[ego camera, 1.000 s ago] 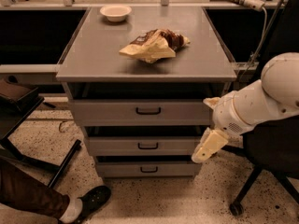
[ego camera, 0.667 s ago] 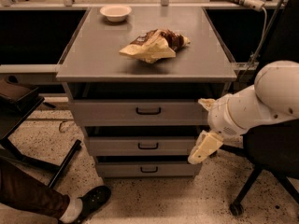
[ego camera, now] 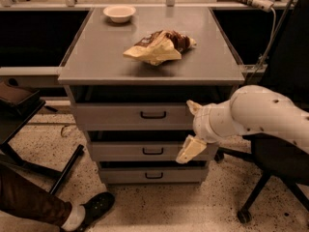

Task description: Open top drawer

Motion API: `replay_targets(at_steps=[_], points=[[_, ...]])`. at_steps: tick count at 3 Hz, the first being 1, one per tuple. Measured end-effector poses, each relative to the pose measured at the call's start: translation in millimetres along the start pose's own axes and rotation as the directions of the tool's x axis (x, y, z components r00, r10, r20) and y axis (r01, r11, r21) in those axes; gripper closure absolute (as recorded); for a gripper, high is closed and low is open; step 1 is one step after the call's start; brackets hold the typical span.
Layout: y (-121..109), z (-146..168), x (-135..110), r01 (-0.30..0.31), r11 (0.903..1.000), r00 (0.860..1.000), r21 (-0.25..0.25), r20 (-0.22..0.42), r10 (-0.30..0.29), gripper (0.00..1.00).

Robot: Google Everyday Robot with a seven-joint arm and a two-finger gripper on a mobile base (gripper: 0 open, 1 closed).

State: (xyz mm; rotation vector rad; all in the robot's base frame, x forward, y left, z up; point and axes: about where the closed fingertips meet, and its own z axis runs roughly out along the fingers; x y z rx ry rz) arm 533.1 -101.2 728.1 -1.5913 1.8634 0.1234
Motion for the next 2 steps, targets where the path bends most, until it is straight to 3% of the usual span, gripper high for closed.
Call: replay_targets(at_steps=[1, 2], points=[[-13.0, 25.7, -2.9, 0.042, 0.9984, 0.999, 0.038, -0.018, -0.041, 0.0], [-32.0, 52.4, 2.0, 0.059, 0.9974, 0.996, 0.042, -0.064, -0.056, 0.0]])
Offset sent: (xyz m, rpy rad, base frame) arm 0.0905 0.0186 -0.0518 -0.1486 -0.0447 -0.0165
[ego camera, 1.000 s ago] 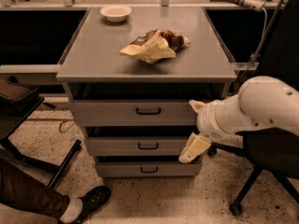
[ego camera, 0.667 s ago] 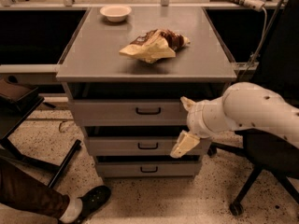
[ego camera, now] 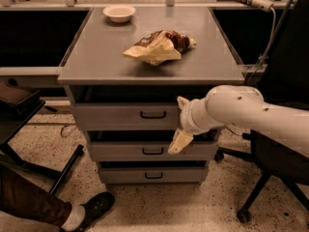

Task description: Open top drawer

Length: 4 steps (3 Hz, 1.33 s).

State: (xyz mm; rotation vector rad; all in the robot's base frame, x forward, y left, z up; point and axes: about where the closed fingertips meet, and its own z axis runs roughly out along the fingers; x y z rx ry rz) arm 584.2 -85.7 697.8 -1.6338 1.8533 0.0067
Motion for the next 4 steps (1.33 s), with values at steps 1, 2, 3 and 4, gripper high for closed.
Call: replay_targets(at_steps=[1, 2, 3, 4], points=[[-19.3, 29.0, 0.1, 0.002, 1.0, 1.0, -0.001, -0.027, -0.002, 0.0], [-34.0, 54.7, 1.1, -0.006, 0.9999, 0.999, -0.009, -0.054, 0.005, 0.0], [-36.0, 76.0, 9.4, -0.017, 0.9991, 0.996, -0.039, -0.092, 0.013, 0.0], [-27.9, 77.7, 21.3, -0.028, 0.9955, 0.991, -0.091, -0.132, 0.016, 0.0]])
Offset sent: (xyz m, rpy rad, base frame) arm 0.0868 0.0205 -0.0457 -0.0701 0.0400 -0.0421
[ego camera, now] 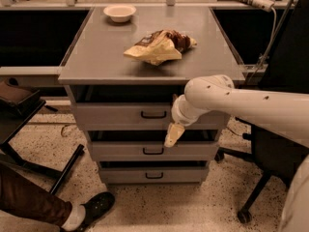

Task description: Open top drawer

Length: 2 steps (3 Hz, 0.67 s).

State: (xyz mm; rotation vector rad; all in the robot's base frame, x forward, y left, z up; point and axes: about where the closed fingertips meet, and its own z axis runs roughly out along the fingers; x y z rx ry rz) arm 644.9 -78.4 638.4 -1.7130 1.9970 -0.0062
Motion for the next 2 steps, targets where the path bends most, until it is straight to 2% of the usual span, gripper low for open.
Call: replay_targets(at_steps=[1, 2], points=[[-1.2, -2.8, -2.2, 0.0, 1.0, 1.0, 0.0, 0.0, 0.0, 0.0], [11.6, -12.6, 5.4, -0.009, 0.9995, 1.0, -0.029, -0.016, 0.008, 0.0]])
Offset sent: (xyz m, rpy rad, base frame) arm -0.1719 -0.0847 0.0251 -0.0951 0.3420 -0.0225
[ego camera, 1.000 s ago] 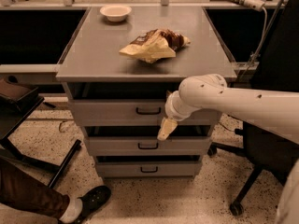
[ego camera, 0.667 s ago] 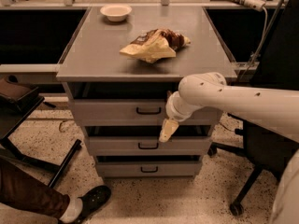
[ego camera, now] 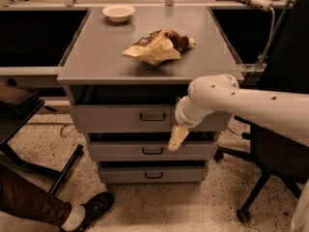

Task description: Open top drawer

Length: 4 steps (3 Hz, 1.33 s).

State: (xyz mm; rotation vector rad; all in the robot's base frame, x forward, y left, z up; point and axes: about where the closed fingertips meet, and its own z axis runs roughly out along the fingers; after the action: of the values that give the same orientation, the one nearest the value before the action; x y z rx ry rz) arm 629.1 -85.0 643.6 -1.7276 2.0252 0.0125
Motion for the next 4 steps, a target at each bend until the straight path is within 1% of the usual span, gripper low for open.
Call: replay_targets(at_steps=[1, 2, 3, 4], points=[[37.8, -31.9, 22.5, -0.049, 0.9967, 0.998, -0.065, -0.034, 0.047, 0.0], [37.8, -31.9, 22.5, -0.049, 0.9967, 0.998, -0.066, -0.034, 0.047, 0.0], [38.2, -29.2, 21.1, -0.053, 0.9935, 0.998, -0.1, -0.034, 0.05, 0.0], [53.1, -28.8, 22.0, -0.051, 0.9811, 0.991, -0.187, -0.128, 0.027, 0.0]])
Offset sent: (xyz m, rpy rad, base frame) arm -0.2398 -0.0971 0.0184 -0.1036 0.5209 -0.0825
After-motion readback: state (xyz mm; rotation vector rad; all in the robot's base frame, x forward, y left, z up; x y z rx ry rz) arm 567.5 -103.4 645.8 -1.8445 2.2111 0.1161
